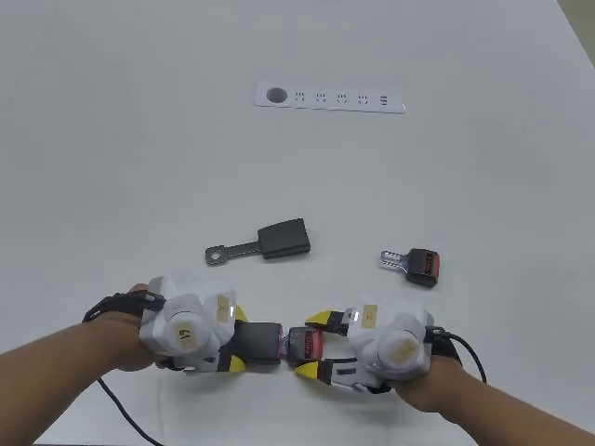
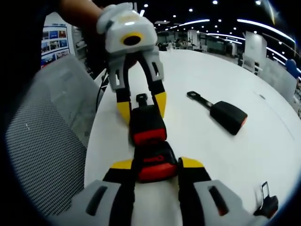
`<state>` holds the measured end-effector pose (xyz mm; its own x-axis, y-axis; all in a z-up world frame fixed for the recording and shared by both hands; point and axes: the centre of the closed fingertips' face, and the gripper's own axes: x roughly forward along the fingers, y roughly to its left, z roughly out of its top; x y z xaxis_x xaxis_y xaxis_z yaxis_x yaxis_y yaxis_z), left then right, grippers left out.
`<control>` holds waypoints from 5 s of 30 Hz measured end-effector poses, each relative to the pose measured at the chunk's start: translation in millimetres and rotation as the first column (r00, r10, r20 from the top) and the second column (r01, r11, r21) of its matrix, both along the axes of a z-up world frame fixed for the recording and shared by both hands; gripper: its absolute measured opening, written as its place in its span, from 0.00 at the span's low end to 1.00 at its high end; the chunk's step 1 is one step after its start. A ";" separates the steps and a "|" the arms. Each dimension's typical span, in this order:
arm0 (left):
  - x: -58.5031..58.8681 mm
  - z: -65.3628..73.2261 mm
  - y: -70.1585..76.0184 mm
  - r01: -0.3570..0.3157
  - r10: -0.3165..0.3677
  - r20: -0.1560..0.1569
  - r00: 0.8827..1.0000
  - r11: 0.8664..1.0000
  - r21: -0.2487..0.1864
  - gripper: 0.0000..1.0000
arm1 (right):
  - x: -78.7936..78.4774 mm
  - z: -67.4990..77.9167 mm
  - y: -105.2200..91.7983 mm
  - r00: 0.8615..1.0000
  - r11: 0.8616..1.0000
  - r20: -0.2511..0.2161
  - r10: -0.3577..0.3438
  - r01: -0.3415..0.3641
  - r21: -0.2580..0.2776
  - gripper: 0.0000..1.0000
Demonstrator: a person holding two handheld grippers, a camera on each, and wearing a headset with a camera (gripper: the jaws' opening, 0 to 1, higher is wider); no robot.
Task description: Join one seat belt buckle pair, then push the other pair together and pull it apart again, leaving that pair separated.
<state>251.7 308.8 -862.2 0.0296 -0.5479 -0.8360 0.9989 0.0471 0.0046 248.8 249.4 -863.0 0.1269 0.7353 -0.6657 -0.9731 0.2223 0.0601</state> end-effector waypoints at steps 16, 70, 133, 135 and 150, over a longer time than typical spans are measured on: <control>-0.5 2.1 2.0 0.012 -0.013 -0.007 1.000 0.997 -0.070 0.33 | 0.0 2.3 -2.0 1.000 0.999 0.000 0.012 -0.012 0.037 0.35; -1.7 3.7 4.9 0.099 -0.107 -0.028 0.994 0.971 -0.219 0.32 | -0.3 4.4 -1.3 1.000 0.995 0.002 0.017 -0.017 0.099 0.34; 149.2 28.4 -35.0 -0.238 0.232 -0.056 0.971 0.949 -0.206 0.70 | 127.1 7.8 -177.4 0.972 0.969 0.022 -0.233 0.234 -0.080 0.83; 147.2 22.8 -36.2 -0.225 0.218 -0.057 0.974 0.955 -0.192 0.68 | 126.0 3.8 -177.4 0.974 0.970 0.006 -0.225 0.225 -0.088 0.82; 152.9 10.6 -35.1 -0.131 0.131 -0.014 0.991 0.980 -0.148 0.40 | 115.9 12.5 -172.9 0.990 0.986 0.019 -0.143 0.144 -0.079 0.56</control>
